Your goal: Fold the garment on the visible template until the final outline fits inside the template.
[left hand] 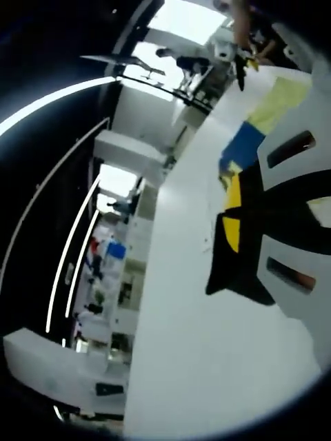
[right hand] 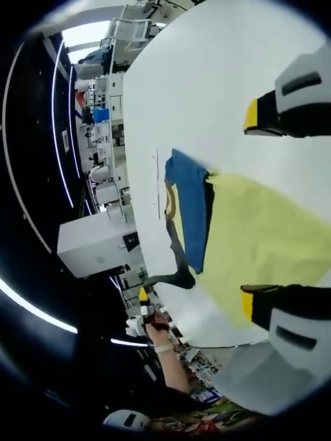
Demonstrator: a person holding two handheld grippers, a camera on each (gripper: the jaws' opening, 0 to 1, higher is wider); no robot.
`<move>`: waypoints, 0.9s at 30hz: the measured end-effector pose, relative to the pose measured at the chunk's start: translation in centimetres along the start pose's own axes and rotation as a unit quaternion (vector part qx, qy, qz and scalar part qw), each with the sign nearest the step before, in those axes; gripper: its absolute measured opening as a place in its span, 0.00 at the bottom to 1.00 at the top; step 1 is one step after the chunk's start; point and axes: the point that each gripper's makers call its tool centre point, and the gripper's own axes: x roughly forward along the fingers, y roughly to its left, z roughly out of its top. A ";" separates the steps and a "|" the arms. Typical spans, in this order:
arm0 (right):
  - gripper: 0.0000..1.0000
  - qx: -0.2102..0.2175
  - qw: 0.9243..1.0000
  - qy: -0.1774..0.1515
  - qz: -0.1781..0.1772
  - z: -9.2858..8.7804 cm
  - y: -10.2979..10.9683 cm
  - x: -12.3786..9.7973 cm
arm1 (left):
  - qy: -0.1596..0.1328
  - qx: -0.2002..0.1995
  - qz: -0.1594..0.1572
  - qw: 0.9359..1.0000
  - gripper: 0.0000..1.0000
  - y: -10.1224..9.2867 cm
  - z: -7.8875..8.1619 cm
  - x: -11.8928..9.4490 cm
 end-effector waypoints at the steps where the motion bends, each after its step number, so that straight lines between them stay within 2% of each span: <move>1: 0.89 0.001 1.000 -0.002 0.000 0.0 0.0 -0.1 | 0.003 0.003 -0.005 1.000 0.00 -0.8 -0.3 0.7; 5: 0.89 0.006 1.000 -0.010 -0.001 -0.1 0.2 -0.4 | 0.009 0.002 -0.036 0.999 0.00 -3.6 -1.1 2.7; 12: 0.88 0.014 1.000 -0.018 -0.008 -0.6 0.1 -1.2 | 0.016 0.003 -0.080 0.997 0.00 -7.4 -1.4 5.4; 14: 0.88 0.017 1.000 -0.020 -0.010 -0.8 0.0 -1.4 | 0.027 0.024 -0.095 0.995 0.00 -9.1 -1.6 6.0; 15: 0.88 0.018 1.000 -0.020 -0.011 -0.9 -0.2 -1.6 | 0.026 0.033 -0.100 0.994 0.00 -9.7 -1.5 6.3; 18: 0.88 0.023 0.999 -0.024 -0.014 -1.1 -0.2 -1.8 | 0.030 0.025 -0.119 0.992 0.00 -11.2 -1.0 7.6; 21: 0.88 0.028 0.999 -0.031 -0.018 -1.2 -0.3 -2.1 | 0.033 0.037 -0.135 0.990 0.00 -13.5 -0.9 8.9; 24: 0.88 0.032 0.999 -0.036 -0.017 -1.3 -0.3 -2.2 | 0.036 0.034 -0.147 0.988 0.00 -14.2 -0.9 10.3; 27: 0.87 0.036 0.998 -0.039 -0.019 -1.5 -0.1 -2.4 | 0.047 0.033 -0.158 0.986 0.00 -15.8 -2.0 11.9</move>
